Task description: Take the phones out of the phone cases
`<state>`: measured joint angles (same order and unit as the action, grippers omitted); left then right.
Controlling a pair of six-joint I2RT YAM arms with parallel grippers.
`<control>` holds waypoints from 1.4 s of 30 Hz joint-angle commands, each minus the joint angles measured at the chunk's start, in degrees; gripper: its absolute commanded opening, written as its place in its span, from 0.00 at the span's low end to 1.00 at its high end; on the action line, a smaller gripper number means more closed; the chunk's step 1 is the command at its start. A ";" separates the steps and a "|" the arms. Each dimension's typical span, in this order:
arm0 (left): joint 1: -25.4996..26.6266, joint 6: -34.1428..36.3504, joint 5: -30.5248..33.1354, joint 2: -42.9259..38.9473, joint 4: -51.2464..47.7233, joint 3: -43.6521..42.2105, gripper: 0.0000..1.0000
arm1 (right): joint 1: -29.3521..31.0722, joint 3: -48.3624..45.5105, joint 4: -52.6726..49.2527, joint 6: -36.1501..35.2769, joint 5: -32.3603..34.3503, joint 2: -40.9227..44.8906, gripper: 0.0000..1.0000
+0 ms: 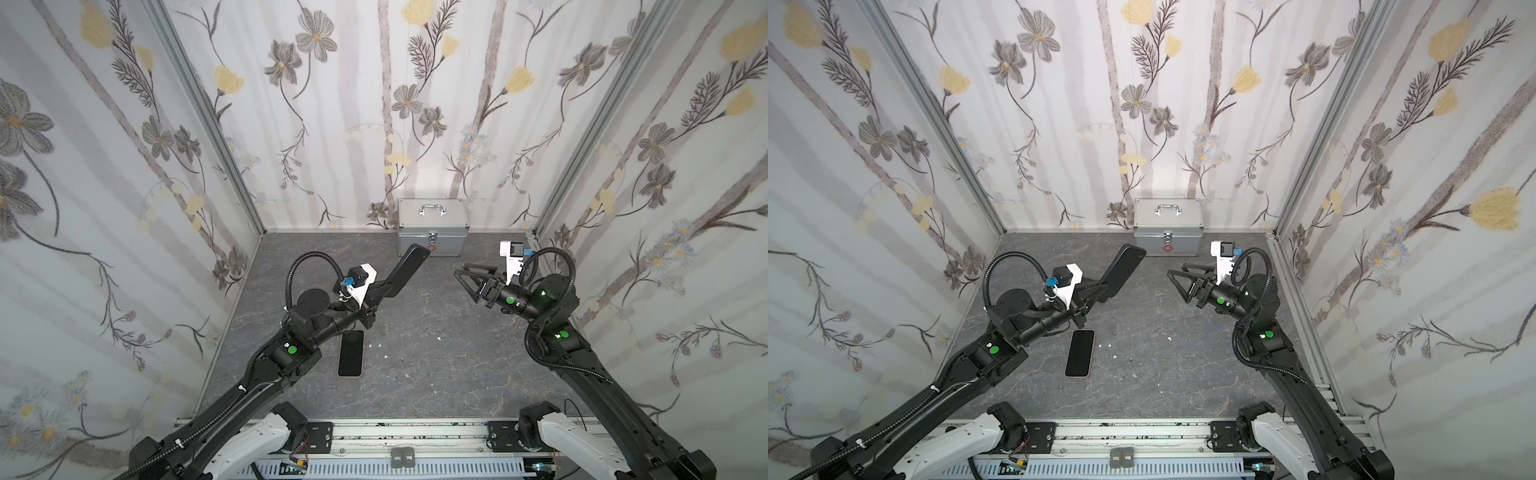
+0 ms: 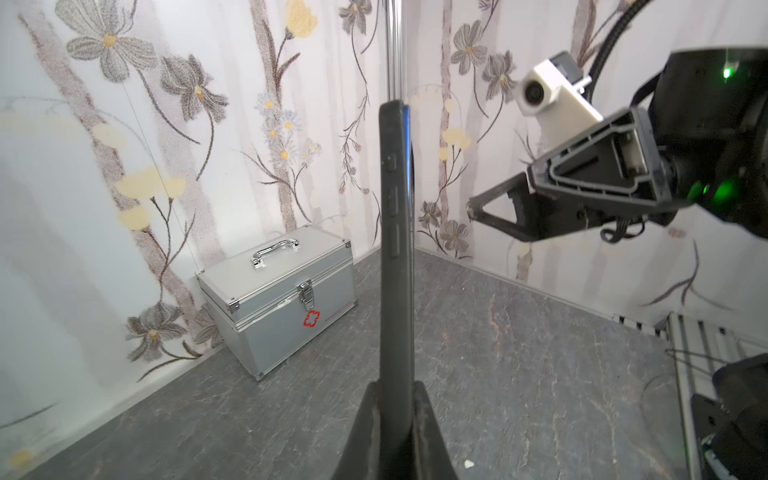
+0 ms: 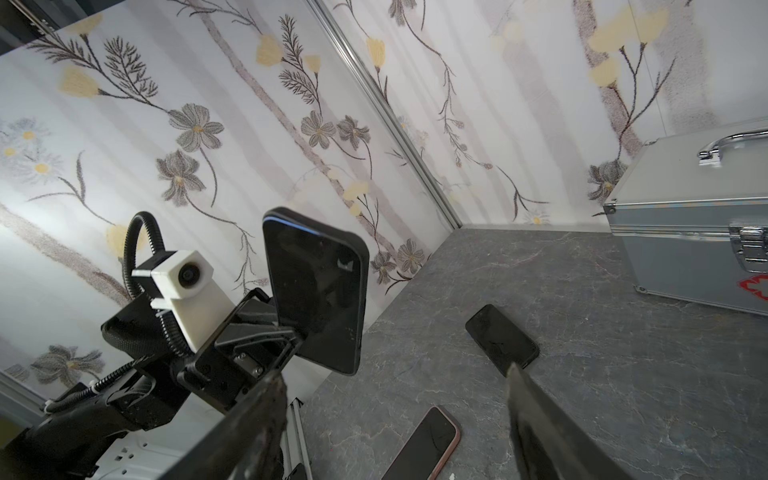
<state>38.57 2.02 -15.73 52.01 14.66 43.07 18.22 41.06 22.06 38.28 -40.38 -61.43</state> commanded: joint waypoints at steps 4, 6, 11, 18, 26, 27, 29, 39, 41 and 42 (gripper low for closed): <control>-0.07 -17.83 -3.08 3.68 11.72 3.21 0.00 | 3.62 -1.33 9.56 -4.97 -5.69 -1.21 0.78; -0.06 -21.53 -5.44 4.80 14.15 3.75 0.00 | 4.20 -1.33 11.75 -4.68 -7.97 -2.29 0.76; -0.06 -29.46 -14.46 6.41 23.55 2.96 0.00 | 5.49 -0.77 17.78 -1.47 -11.75 -4.37 0.71; -0.07 -33.76 -20.98 6.53 30.03 2.11 0.00 | 7.28 1.65 19.67 -1.45 -18.47 -7.23 0.61; -0.06 -34.01 -21.67 7.70 31.04 2.16 0.00 | 9.73 4.55 20.93 -1.31 -19.65 -8.60 0.46; -0.07 -34.12 -21.88 7.93 31.17 2.34 0.00 | 9.78 4.81 21.04 -1.13 -19.70 -8.91 0.44; -0.07 -34.38 -22.13 8.36 31.39 2.55 0.00 | 9.95 5.04 21.59 -0.74 -19.69 -9.26 0.41; 0.06 -34.55 -21.11 8.61 32.45 2.46 0.00 | 11.05 5.18 22.06 -0.54 -20.20 -10.64 0.30; 0.03 -34.76 -21.98 9.05 32.48 2.80 0.00 | 11.36 5.57 22.15 -0.36 -20.05 -10.81 0.27; 0.03 -34.81 -22.34 9.24 32.46 2.81 0.00 | 11.54 5.78 22.15 -0.39 -20.02 -10.93 0.26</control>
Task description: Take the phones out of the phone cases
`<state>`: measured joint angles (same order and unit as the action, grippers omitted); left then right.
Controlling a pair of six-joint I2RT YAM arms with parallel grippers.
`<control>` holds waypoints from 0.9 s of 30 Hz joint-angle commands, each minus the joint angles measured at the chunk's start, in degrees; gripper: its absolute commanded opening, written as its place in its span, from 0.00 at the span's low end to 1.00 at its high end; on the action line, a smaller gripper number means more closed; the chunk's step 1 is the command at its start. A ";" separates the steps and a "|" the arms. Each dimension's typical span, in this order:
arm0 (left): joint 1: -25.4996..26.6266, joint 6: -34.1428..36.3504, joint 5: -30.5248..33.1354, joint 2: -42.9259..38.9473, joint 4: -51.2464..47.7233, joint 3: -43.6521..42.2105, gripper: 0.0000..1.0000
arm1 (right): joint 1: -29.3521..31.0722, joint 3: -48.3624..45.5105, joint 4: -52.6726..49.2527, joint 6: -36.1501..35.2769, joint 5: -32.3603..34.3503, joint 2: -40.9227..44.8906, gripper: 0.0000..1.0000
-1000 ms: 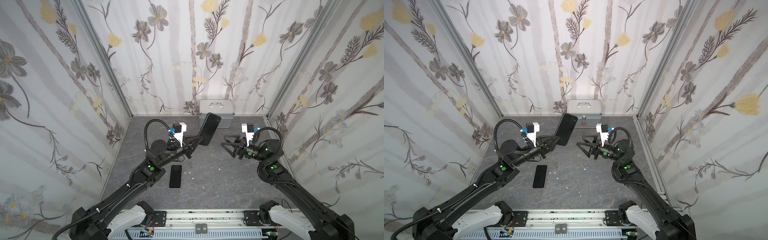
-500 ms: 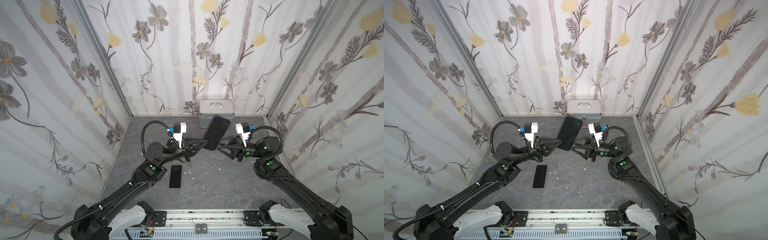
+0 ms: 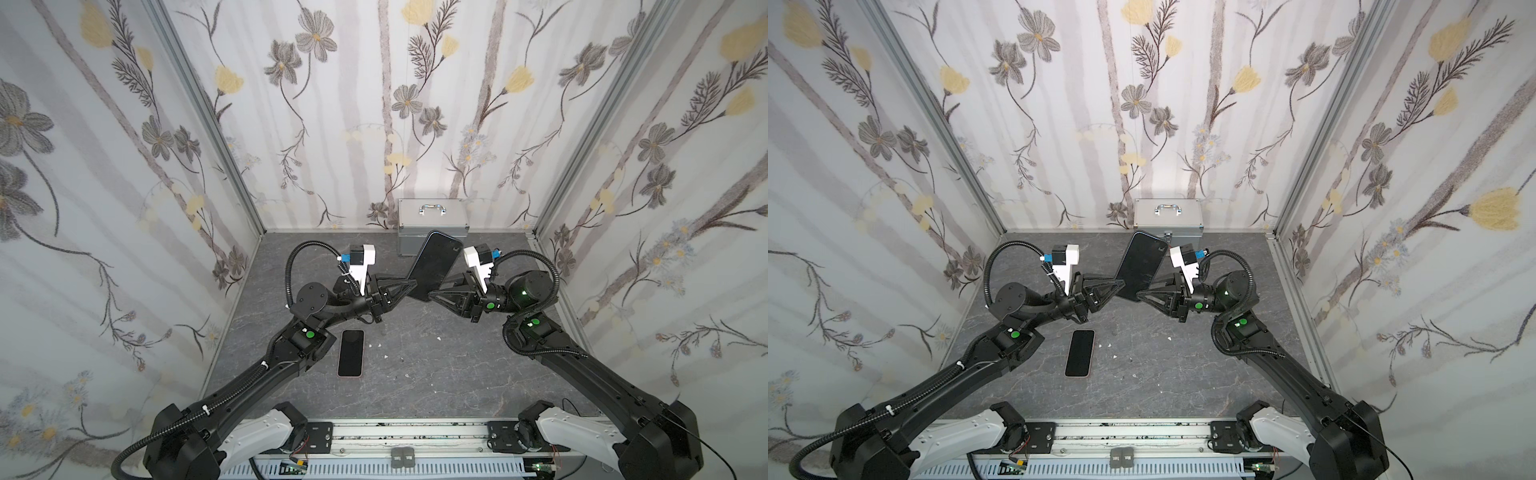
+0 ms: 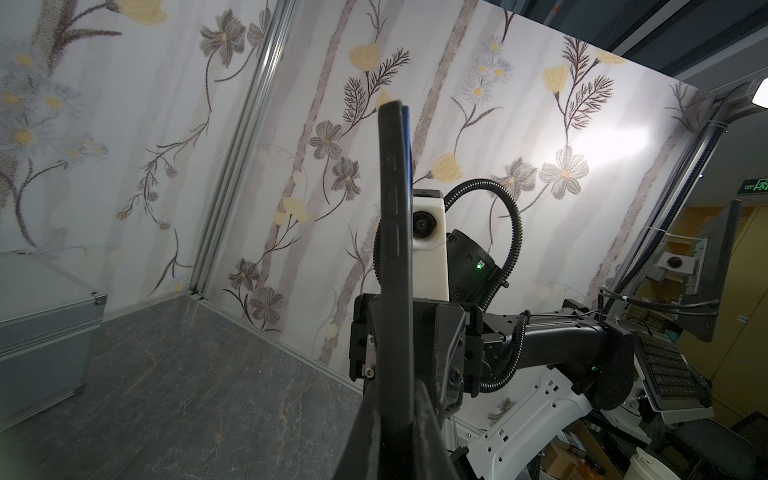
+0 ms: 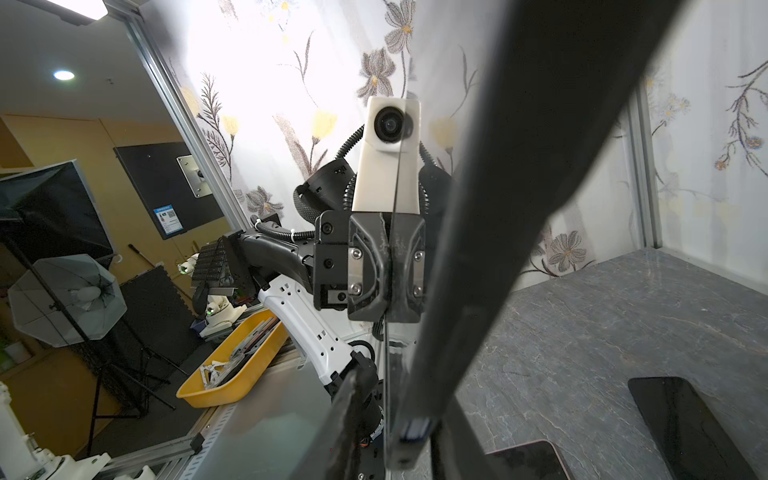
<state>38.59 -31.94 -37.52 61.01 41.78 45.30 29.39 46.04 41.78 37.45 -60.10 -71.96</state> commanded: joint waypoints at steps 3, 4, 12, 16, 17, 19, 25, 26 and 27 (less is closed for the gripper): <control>0.06 -0.84 -1.54 0.68 5.37 0.50 0.00 | 0.72 1.46 2.12 0.31 -0.95 -0.71 0.23; 0.03 -0.80 -1.66 0.82 5.37 0.26 0.00 | 0.81 1.59 2.00 0.04 -1.13 -0.89 0.22; 0.26 -1.03 -2.30 1.39 5.35 0.26 0.00 | 0.98 1.95 0.08 -0.75 -1.08 -0.99 0.17; 0.28 -0.62 -2.14 1.56 5.35 0.05 0.00 | 0.95 2.26 -2.80 -3.08 -0.75 -0.57 0.10; 0.26 -0.61 -1.88 1.58 5.38 -0.12 0.00 | 0.99 2.42 -3.76 -3.51 -0.56 -0.47 0.08; 0.30 -0.66 -1.57 1.65 5.34 -0.17 0.00 | 0.94 2.40 -4.25 -3.77 0.09 0.20 0.03; 0.27 0.75 -1.02 1.53 5.33 -0.61 0.10 | 0.96 1.84 -5.31 -5.61 3.42 2.82 0.00; 0.24 1.35 -0.52 1.35 5.30 -0.81 0.27 | 0.82 1.91 -6.51 -6.76 3.93 3.30 0.00; 0.20 2.18 1.05 0.85 5.13 -1.23 0.45 | 0.46 2.03 -8.47 -8.44 4.79 3.77 0.00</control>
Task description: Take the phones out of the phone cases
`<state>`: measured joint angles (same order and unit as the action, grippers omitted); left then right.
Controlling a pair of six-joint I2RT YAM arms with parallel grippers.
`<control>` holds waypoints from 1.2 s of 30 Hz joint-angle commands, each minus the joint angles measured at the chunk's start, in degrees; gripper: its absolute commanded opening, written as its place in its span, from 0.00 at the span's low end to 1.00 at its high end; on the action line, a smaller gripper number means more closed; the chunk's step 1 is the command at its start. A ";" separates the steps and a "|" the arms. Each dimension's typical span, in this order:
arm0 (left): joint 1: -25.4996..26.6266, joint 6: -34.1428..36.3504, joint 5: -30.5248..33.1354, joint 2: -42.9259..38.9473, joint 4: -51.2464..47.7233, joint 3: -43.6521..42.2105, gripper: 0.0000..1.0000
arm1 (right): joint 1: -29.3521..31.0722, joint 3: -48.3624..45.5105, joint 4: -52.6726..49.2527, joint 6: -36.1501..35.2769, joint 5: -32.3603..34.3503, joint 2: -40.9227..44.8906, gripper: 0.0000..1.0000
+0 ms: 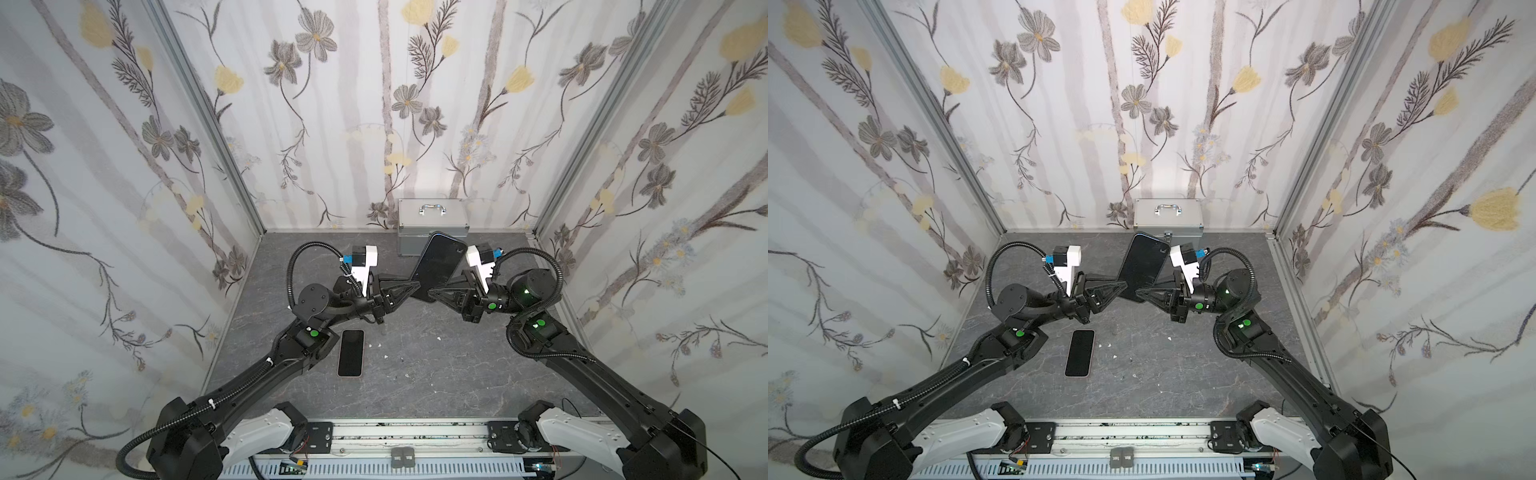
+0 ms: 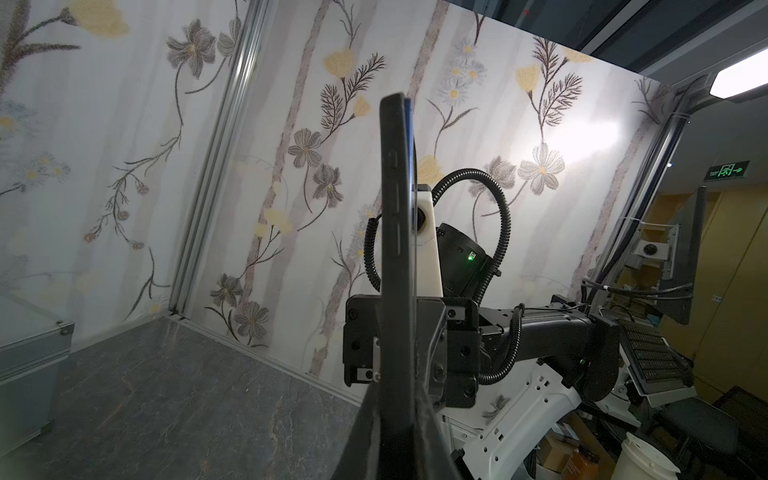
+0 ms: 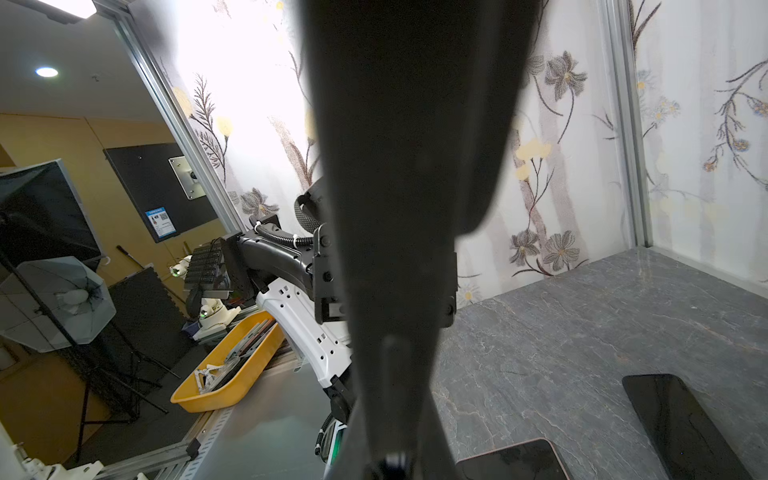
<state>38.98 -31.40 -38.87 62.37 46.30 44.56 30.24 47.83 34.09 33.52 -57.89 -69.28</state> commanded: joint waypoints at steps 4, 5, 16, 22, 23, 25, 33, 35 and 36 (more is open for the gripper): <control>-0.28 7.87 10.23 -3.89 -2.78 -1.74 0.67 | -2.59 0.34 -6.85 -9.56 5.64 3.84 0.00; -0.31 10.08 11.89 -4.52 -4.73 -1.37 0.67 | -3.28 0.24 -8.13 -10.68 6.65 4.43 0.00; 2.26 34.34 24.09 -4.42 -27.80 12.71 0.68 | -11.36 2.87 -22.69 -25.60 13.74 9.56 0.00; 9.22 46.85 34.55 -1.90 -29.87 17.65 0.67 | -11.20 5.78 -30.40 -30.41 18.58 8.98 0.00; 10.24 48.22 35.65 -1.29 -29.92 18.22 0.67 | -10.82 5.99 -31.19 -31.14 19.47 8.94 0.00; 11.71 49.66 36.25 -0.27 -29.82 19.45 0.66 | -9.07 6.84 -33.84 -33.03 23.23 8.81 0.00; 15.24 53.55 35.21 1.70 -29.43 20.31 0.59 | 0.72 6.93 -39.60 -42.02 36.13 9.57 0.00; 15.56 53.41 34.56 1.54 -29.22 19.89 0.56 | 1.61 7.00 -39.96 -42.98 36.61 9.64 0.00; 15.78 53.29 34.13 1.46 -29.08 19.72 0.53 | 1.93 7.01 -40.06 -43.10 36.70 9.69 0.00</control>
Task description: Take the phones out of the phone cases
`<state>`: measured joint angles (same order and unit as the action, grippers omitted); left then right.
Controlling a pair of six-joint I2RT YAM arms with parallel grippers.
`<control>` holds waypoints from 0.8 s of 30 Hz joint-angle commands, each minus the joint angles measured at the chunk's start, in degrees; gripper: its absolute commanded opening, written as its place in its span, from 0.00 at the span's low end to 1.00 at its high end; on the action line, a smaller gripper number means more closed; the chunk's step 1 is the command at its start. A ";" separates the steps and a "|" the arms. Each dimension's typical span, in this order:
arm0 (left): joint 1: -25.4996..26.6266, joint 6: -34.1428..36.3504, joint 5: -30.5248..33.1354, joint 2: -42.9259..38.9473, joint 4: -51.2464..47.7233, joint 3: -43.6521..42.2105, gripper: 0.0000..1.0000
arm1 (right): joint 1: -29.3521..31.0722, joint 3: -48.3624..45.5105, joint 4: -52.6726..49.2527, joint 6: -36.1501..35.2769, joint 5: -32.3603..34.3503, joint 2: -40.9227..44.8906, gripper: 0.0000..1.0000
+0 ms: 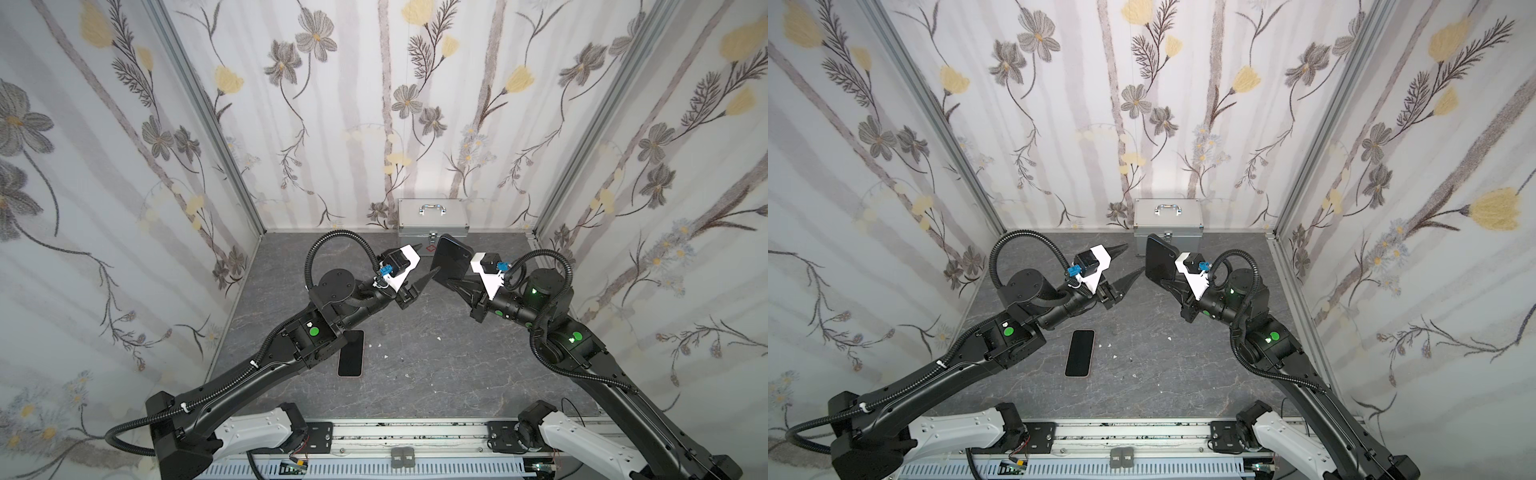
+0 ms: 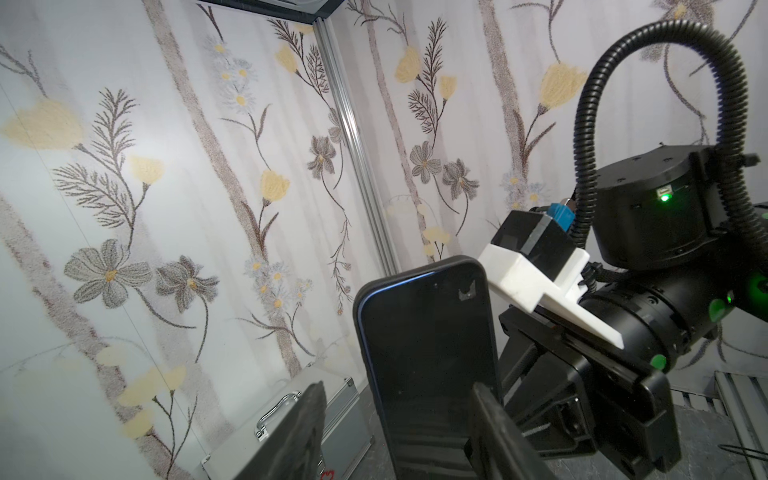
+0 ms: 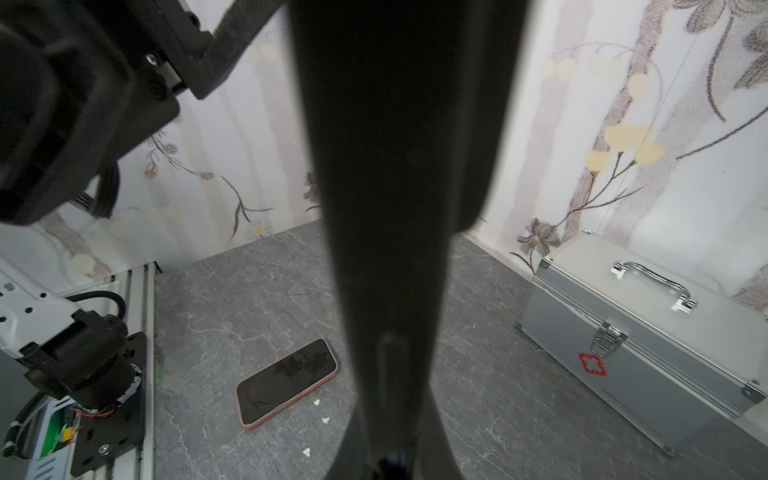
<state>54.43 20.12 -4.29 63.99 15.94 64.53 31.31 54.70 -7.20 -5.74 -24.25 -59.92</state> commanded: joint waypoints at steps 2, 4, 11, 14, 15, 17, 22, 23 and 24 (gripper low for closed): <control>0.58 1.74 -1.06 -0.35 1.45 -0.52 0.46 | 1.59 0.26 0.84 -4.45 3.16 0.39 0.00; 0.85 2.00 -1.05 -0.34 1.55 -0.72 0.42 | 2.37 0.45 0.42 -5.01 3.12 0.17 0.00; 0.88 2.58 0.34 -0.25 2.03 -1.09 0.40 | 3.49 1.25 -0.94 -6.82 1.83 -0.23 0.00; 0.90 2.64 0.52 -0.09 2.13 -1.05 0.40 | 3.85 1.20 -1.39 -6.84 1.84 -0.08 0.00; 0.94 2.64 0.63 -0.01 2.19 -1.07 0.40 | 4.00 1.05 -1.40 -6.83 1.86 -0.02 0.00; 0.94 2.78 0.62 -0.09 2.23 -1.12 0.40 | 4.15 0.78 -1.57 -6.98 1.84 -0.02 0.00; 0.92 2.73 0.79 -0.09 2.43 -1.34 0.40 | 4.55 1.20 -2.55 -7.45 1.62 -0.85 0.00; 0.94 2.65 0.74 -0.09 2.51 -1.27 0.40 | 4.73 1.20 -2.52 -7.37 1.74 -0.93 0.00; 0.94 2.64 0.67 -0.09 2.46 -1.33 0.40 | 4.85 1.20 -2.57 -7.36 1.75 -0.94 0.00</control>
<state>55.35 22.13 -3.84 63.90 16.19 63.35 35.77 55.40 -11.22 -12.12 -22.13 -60.60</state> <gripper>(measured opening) 0.402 0.089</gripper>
